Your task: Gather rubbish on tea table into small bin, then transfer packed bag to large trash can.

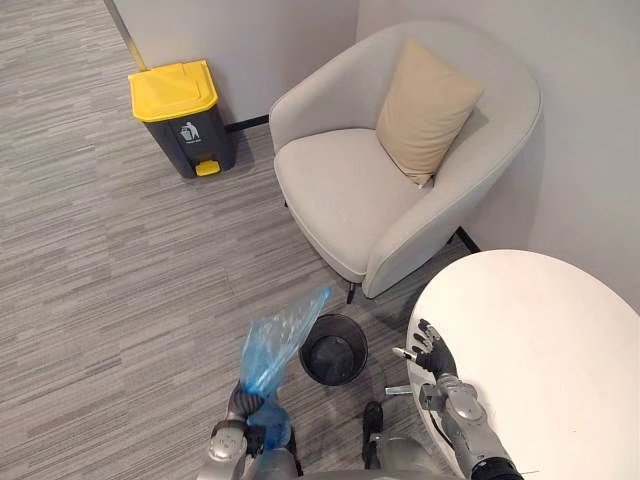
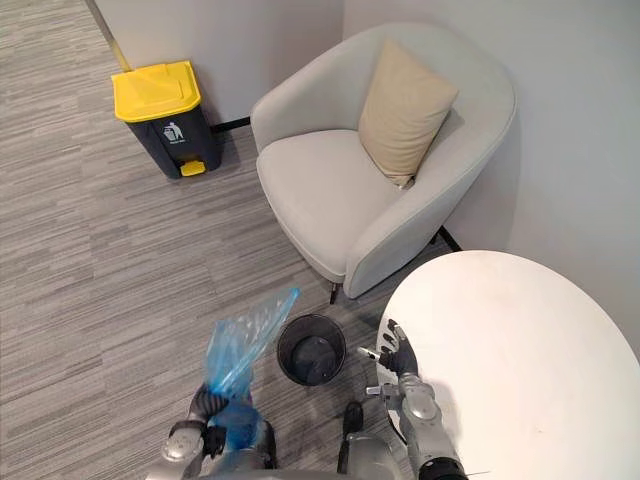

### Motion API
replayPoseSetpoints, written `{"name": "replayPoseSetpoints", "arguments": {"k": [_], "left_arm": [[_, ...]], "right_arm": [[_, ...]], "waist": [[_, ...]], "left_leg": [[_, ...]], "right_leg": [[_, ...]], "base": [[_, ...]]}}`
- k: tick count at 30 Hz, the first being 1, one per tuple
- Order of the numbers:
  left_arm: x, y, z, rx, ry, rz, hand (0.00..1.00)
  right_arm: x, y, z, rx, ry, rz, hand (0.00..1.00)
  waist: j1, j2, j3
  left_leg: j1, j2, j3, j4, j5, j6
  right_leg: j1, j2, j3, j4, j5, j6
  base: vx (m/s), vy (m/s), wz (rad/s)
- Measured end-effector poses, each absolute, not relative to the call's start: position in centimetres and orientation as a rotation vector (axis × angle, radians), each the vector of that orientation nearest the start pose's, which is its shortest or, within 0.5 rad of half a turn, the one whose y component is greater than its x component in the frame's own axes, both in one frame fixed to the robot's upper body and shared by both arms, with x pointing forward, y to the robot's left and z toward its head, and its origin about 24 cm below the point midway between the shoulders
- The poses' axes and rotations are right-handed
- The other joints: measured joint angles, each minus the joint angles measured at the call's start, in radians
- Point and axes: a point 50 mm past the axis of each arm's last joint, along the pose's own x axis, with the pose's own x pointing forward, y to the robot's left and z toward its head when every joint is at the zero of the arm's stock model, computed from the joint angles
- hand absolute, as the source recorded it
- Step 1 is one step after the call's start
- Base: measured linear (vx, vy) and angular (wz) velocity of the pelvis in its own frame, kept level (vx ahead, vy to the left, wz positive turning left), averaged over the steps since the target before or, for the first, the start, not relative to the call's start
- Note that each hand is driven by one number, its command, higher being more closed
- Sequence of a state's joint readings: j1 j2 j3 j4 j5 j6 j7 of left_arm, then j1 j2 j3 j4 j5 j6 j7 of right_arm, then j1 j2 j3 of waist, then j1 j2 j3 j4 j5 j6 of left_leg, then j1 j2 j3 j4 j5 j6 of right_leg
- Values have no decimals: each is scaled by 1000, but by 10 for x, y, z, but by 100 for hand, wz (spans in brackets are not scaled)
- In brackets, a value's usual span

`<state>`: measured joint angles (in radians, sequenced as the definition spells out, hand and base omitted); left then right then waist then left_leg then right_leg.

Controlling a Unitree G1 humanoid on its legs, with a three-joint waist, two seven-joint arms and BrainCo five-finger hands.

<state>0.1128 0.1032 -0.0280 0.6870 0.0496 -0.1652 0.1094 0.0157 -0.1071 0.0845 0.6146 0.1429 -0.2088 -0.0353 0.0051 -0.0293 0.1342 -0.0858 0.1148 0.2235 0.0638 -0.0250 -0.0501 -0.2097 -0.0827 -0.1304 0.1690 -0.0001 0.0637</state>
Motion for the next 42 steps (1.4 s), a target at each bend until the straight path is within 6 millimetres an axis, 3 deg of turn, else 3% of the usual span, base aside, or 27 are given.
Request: {"name": "replayPoseSetpoints", "arguments": {"k": [1, 2, 3, 4, 5, 7, 11, 12, 13, 14, 16, 18, 20, 22, 24, 25, 30, 35, 37, 40, 41, 42], "left_arm": [[172, 186, -104, 178, 594, 103, 100], [172, 186, -103, 178, 585, 104, 100], [172, 186, -102, 178, 583, 105, 100], [171, 189, -101, 166, 577, 127, 100], [170, 187, -100, 154, 573, 132, 100], [163, 173, -103, 103, 585, 133, 100], [159, 164, -101, 77, 570, 116, 100], [166, 163, -96, 75, 540, 112, 100], [172, 160, -90, 71, 508, 104, 100], [174, 160, -87, 70, 494, 103, 100], [178, 160, -84, 72, 474, 102, 100], [180, 159, -83, 72, 470, 101, 100], [179, 157, -87, 79, 487, 87, 100], [174, 164, -96, 129, 538, 64, 100], [170, 169, -99, 153, 559, 58, 100], [170, 171, -99, 158, 558, 61, 100], [162, 182, -106, 195, 607, 67, 100], [159, 186, -108, 202, 622, 77, 100], [159, 188, -108, 202, 620, 85, 100], [156, 191, -108, 205, 625, 92, 100], [151, 195, -109, 211, 634, 100, 100], [147, 195, -110, 211, 642, 102, 100]], "right_arm": [[206, -167, -76, 5, 423, -35, 0], [202, -164, -80, 6, 438, -30, 0], [201, -162, -80, 5, 441, -21, 0], [203, -157, -79, -1, 436, -1, 0], [206, -155, -77, -3, 425, 8, 0], [213, -154, -71, -3, 395, 11, 0], [212, -157, -67, -3, 370, -20, 0], [213, -158, -64, 0, 355, -35, 0], [216, -160, -59, 6, 335, -52, 0], [217, -162, -57, 10, 323, -67, 0], [214, -168, -52, 11, 300, -90, 0], [212, -167, -54, 14, 306, -89, 0], [211, -173, -56, 7, 319, -111, 0], [206, -166, -67, 41, 372, -117, 0], [202, -166, -72, 42, 394, -124, 0], [199, -171, -76, 42, 414, -144, 0], [198, -174, -84, 30, 458, -158, 0], [200, -175, -87, 22, 475, -158, 0], [200, -179, -87, 20, 478, -174, 0], [195, -184, -90, -5, 506, -182, 0], [192, -186, -92, -11, 516, -182, 0], [189, -186, -93, -19, 524, -180, 0]], "waist": [[1, -2, 4], [8, -16, 3], [11, -38, -4], [21, -37, -4], [37, -27, -6], [68, 8, 12], [64, 24, 21], [62, 24, 22], [62, 19, 29], [62, 14, 33], [53, 3, 36], [40, 5, 32], [31, 38, 18], [35, 14, 10], [10, 9, 5], [11, 13, 4], [11, 14, 3], [11, 10, 4], [11, 8, 6], [8, -11, 14], [10, -28, 19], [6, -29, 20]], "left_leg": [[-15, -6, -13, 22, -1, 1], [-14, -24, -45, 44, -1, 1], [-25, -34, -54, 62, -3, 0], [-64, -39, -65, 101, -7, -3], [-83, -29, -63, 111, -7, -3], [-120, 1, -77, 113, 17, -11], [-146, 6, -140, 116, 55, -44], [-158, 3, -164, 99, 77, -58], [-174, 9, -151, 137, 70, -60], [-185, 10, -127, 181, 54, -38], [-183, 25, -42, 330, -20, 6], [-148, 48, 2, 336, -50, 10], [-98, 62, 66, 222, -100, -2], [-59, -1, 54, 107, -45, 8], [-20, -46, 25, 26, 4, 23], [-3, -71, 14, -14, 22, 33], [20, -97, 11, -46, 34, 43], [21, -104, 8, -51, 32, 44], [2, -107, -3, -18, 7, 57], [-50, -123, -26, 116, -93, 69], [-53, -134, -53, 159, -134, 80], [-51, -137, -74, 187, -157, 90]], "right_leg": [[-44, -26, 1, 220, -119, -6], [-34, -42, 0, 343, -201, 33], [-27, -48, 9, 343, -220, 38], [-20, -43, 21, 307, -229, 34], [-14, -30, 23, 269, -227, 31], [-2, 12, 28, 194, -202, -23], [-3, 16, -31, 203, -196, -45], [-6, -2, -67, 193, -186, -67], [-7, -11, -90, 187, -173, -80], [-8, -23, -103, 188, -170, -82], [13, -68, -159, 167, -149, -71], [31, -88, -197, 134, -129, -54], [32, -91, -234, 100, -103, -19], [63, -100, -222, 23, -73, 14], [109, -114, -223, -37, -42, 30], [129, -124, -223, -66, -27, 41], [172, -128, -224, -139, 23, 52], [178, -125, -229, -150, 24, 54], [161, -139, -238, -106, -14, 59], [115, -207, -249, 86, -119, 93], [100, -240, -227, 185, -151, 92], [45, -248, -141, 323, -133, 66]], "base": [[-5, -53, 68], [35, -80, 80], [11, -77, 71], [-51, -47, 33], [-104, -57, 14], [-164, -77, 8], [-150, -51, 39], [-185, -76, 66], [-143, -34, 58], [-127, -19, 64], [-126, 43, 81], [-89, 121, 80], [-84, 248, 69], [-22, 149, 45], [26, 171, 67], [40, 210, 53], [34, 90, 6], [13, 6, 0], [26, 11, 17], [43, 46, 33], [117, 69, 50], [145, 80, 46]]}}
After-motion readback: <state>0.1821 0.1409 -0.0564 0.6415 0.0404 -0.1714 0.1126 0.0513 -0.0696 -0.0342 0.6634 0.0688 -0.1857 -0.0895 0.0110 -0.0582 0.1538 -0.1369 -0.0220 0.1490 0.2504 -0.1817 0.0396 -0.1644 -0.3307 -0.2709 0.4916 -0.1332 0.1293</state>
